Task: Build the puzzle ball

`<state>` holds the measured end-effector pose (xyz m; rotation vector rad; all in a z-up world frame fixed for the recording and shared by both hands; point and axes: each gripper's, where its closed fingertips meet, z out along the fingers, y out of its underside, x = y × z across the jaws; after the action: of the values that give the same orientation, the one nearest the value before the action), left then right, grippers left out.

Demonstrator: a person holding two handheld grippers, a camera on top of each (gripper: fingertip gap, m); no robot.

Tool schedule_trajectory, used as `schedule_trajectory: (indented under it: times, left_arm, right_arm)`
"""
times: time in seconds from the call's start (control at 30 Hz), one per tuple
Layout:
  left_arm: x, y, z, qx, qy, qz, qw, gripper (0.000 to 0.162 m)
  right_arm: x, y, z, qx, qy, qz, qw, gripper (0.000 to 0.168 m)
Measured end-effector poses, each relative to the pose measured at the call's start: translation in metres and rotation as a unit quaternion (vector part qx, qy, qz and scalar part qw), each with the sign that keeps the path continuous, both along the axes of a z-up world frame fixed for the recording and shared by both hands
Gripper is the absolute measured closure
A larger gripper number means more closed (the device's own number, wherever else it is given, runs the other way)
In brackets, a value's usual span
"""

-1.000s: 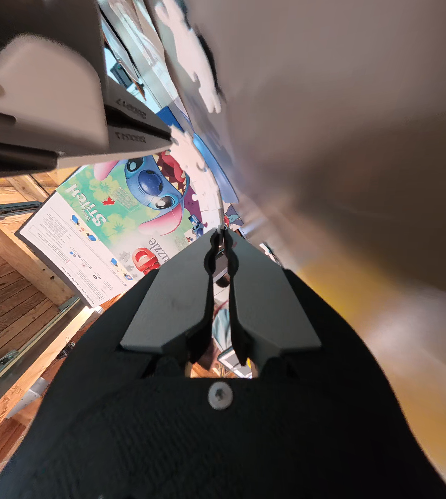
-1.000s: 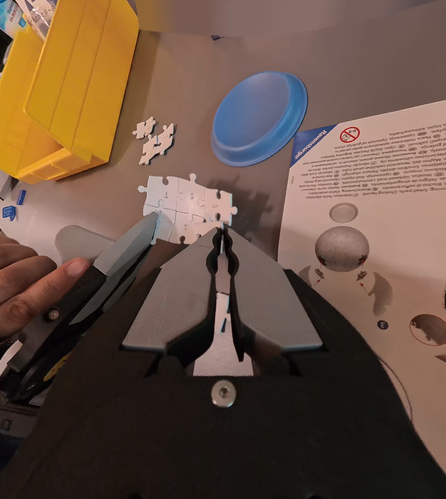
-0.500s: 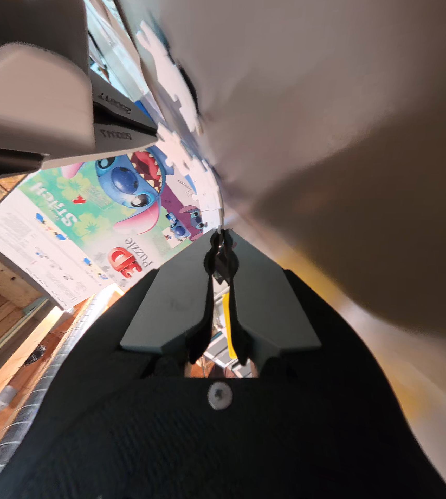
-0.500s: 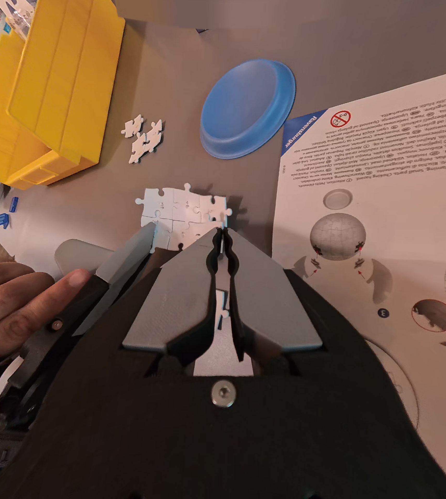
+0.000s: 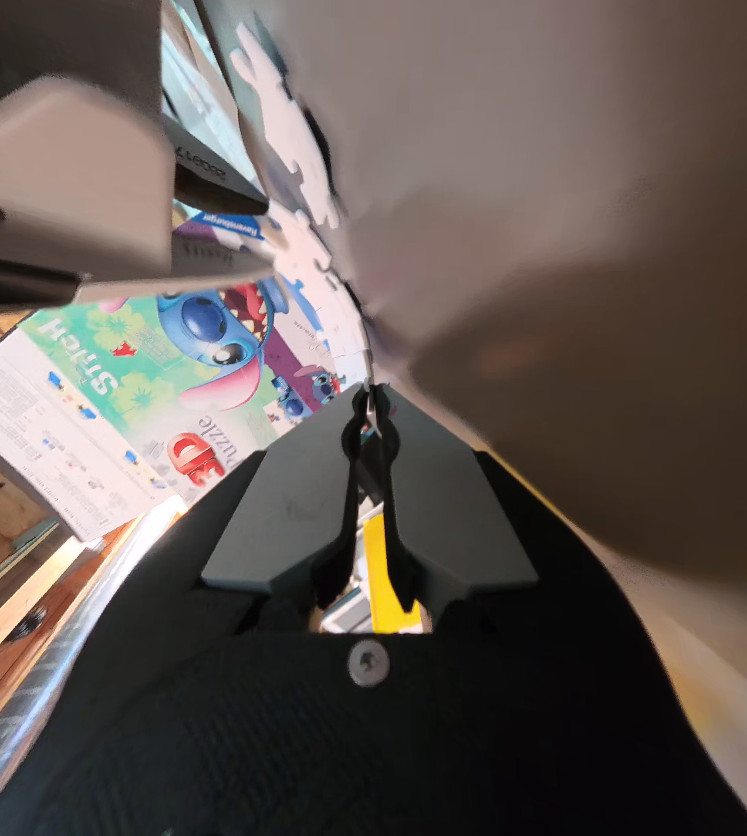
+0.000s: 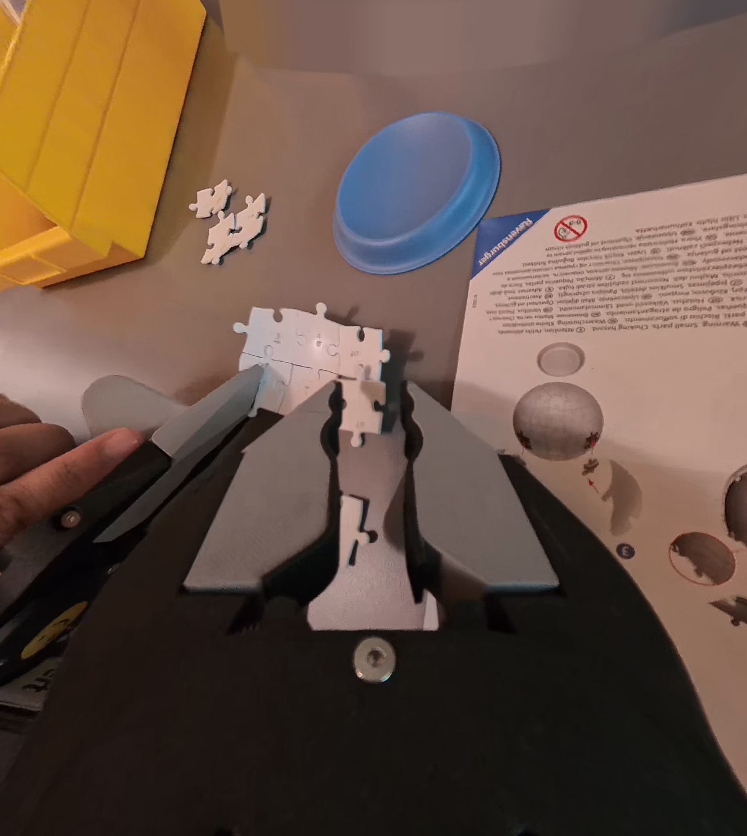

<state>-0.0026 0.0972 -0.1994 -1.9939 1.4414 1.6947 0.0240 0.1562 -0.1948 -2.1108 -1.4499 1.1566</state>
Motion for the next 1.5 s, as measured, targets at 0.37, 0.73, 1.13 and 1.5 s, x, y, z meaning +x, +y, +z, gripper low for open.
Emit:
schedule_trajectory:
  times: [0.37,0.73,1.13,1.5]
  left_arm:
    - [-0.023,0.000,0.000,0.013,-0.016,0.008,1.000,0.162]
    - [-0.034,-0.003,-0.002,0.029,-0.048,0.037,0.998,0.162]
    - [-0.036,-0.009,-0.003,0.040,-0.062,0.035,0.997,0.162]
    - [-0.039,-0.010,-0.003,0.042,-0.062,0.035,0.997,0.162]
  right_arm:
    - [0.024,0.018,0.031,0.237,0.045,0.200,0.950,0.137]
    - [0.015,0.006,-0.010,0.360,-0.040,0.366,0.857,0.143]
    - [0.016,-0.008,-0.014,0.245,-0.065,0.441,0.861,0.147]
    - [0.023,-0.017,-0.015,0.262,-0.050,0.454,0.850,0.148]
